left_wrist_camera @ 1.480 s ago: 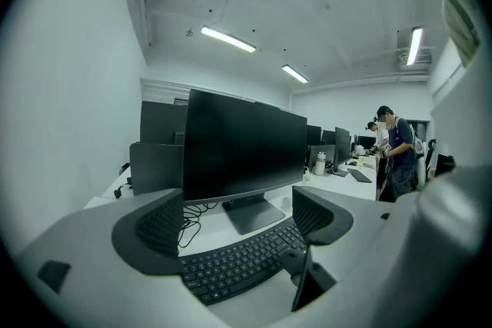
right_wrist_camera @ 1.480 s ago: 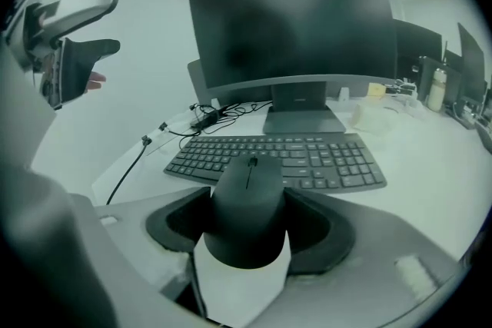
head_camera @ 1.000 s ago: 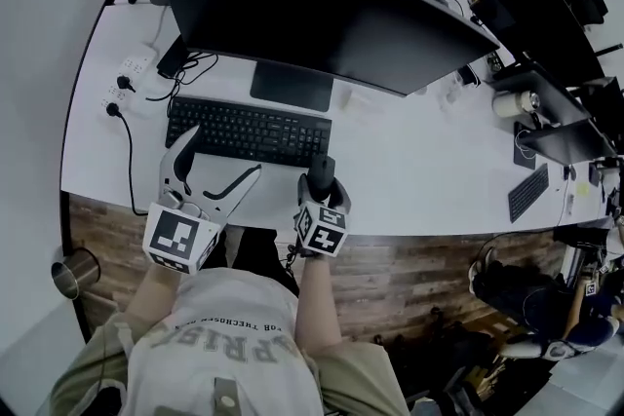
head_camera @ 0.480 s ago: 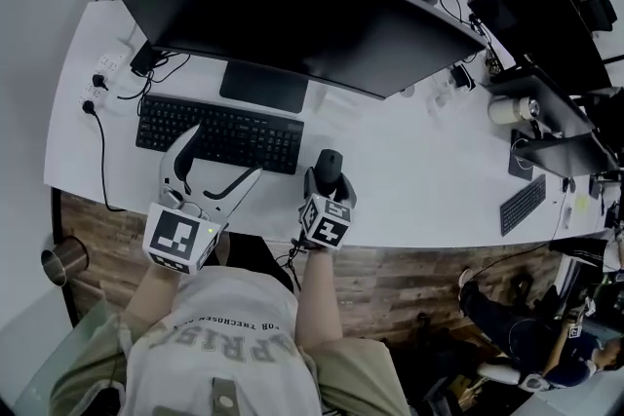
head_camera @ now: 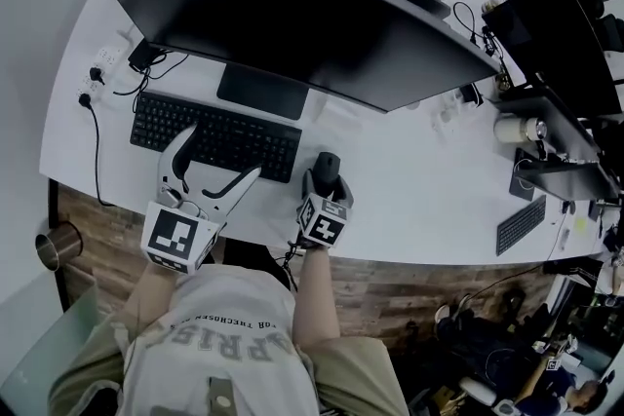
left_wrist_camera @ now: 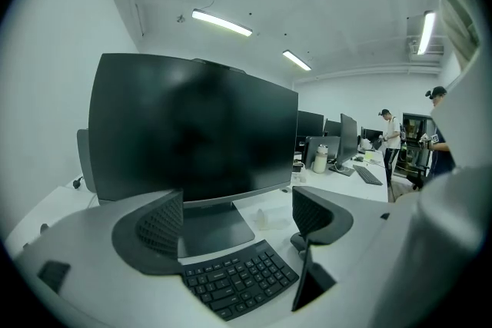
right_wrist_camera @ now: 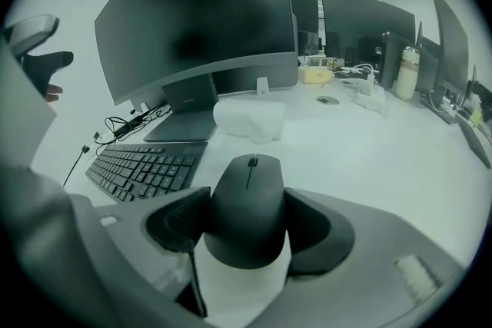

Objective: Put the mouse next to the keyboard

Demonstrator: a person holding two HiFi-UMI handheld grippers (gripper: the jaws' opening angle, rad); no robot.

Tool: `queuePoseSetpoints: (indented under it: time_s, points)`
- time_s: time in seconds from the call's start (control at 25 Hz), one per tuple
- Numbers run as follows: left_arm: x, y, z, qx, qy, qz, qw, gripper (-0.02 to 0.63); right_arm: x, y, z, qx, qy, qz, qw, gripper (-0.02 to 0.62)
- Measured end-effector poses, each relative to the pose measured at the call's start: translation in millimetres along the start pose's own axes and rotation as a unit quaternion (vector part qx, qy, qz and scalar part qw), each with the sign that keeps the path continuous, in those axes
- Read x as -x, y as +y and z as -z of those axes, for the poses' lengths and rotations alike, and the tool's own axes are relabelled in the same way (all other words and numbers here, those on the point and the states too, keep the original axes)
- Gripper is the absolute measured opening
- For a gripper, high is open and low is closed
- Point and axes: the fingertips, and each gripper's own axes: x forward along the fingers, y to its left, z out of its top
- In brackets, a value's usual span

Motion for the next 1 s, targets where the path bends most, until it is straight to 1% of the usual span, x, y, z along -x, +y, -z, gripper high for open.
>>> queuePoseSetpoints:
  time_s: [0.4,0.72,0.88,1.0]
  points:
    - [-7.5,9.5,5.1,0.005,0.012,-0.008,0.9999,0.425,-12.0,-3.7,7.8,0.005,0.03,0.014,0.999,0.302]
    - [-5.6,14.5,7.2,0.008,0.015,-0.008,0.9998,0.425,-13.1,-3.1,8.7,0.0,0.029,0.015,0.999,0.304]
    - [-4.8,13.8,6.0,0.007,0.008,-0.003,0.9999,0.425,-14.8,-2.1,8.6,0.005,0.028,0.013,1.0,0.304]
    - [-2.3,15.2,7.0,0.005,0.01,-0.003,0.9999,0.425,-14.2,0.1,4.3,-0.004,0.015,0.004,1.0,0.321]
